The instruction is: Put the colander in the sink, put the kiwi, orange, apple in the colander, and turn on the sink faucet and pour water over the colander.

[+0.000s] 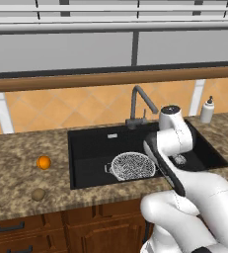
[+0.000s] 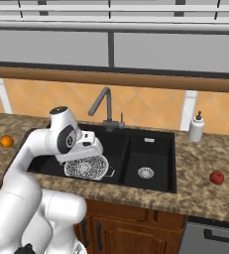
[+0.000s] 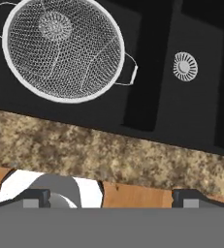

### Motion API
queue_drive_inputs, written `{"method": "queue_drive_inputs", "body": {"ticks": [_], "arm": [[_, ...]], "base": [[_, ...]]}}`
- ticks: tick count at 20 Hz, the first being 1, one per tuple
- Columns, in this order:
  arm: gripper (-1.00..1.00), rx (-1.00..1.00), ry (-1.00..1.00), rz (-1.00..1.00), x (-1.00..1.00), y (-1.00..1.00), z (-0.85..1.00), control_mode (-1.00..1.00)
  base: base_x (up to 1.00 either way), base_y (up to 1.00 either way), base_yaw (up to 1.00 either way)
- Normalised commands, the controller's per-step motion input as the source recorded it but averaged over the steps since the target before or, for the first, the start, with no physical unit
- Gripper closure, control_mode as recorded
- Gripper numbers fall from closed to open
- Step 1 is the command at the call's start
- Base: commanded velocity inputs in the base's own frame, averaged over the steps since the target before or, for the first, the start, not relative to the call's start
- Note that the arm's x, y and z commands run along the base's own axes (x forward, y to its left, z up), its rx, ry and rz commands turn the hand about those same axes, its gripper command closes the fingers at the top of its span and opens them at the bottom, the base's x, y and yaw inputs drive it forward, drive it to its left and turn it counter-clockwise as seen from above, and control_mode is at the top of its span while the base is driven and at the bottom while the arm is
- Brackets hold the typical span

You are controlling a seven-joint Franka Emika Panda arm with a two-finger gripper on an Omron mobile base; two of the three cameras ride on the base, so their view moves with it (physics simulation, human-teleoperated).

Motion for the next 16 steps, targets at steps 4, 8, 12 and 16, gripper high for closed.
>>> {"method": "queue_drive_inputs", "body": {"ticks": [4,8,12,16], "arm": [[-1.0,0.07,0.0,-0.15,-0.35,-1.0,0.14,-1.0],[-1.0,0.05,0.0,-0.26,-0.03,-0.99,0.06,-1.0],[-1.0,0.0,0.04,-0.26,0.07,-0.93,0.15,-1.0],[-1.0,0.0,0.07,-0.32,0.07,-0.91,0.16,-1.0]], "base": [[0.0,0.0,0.0],[0.0,0.0,0.0],[0.0,0.0,0.0],[0.0,0.0,0.0]]}}
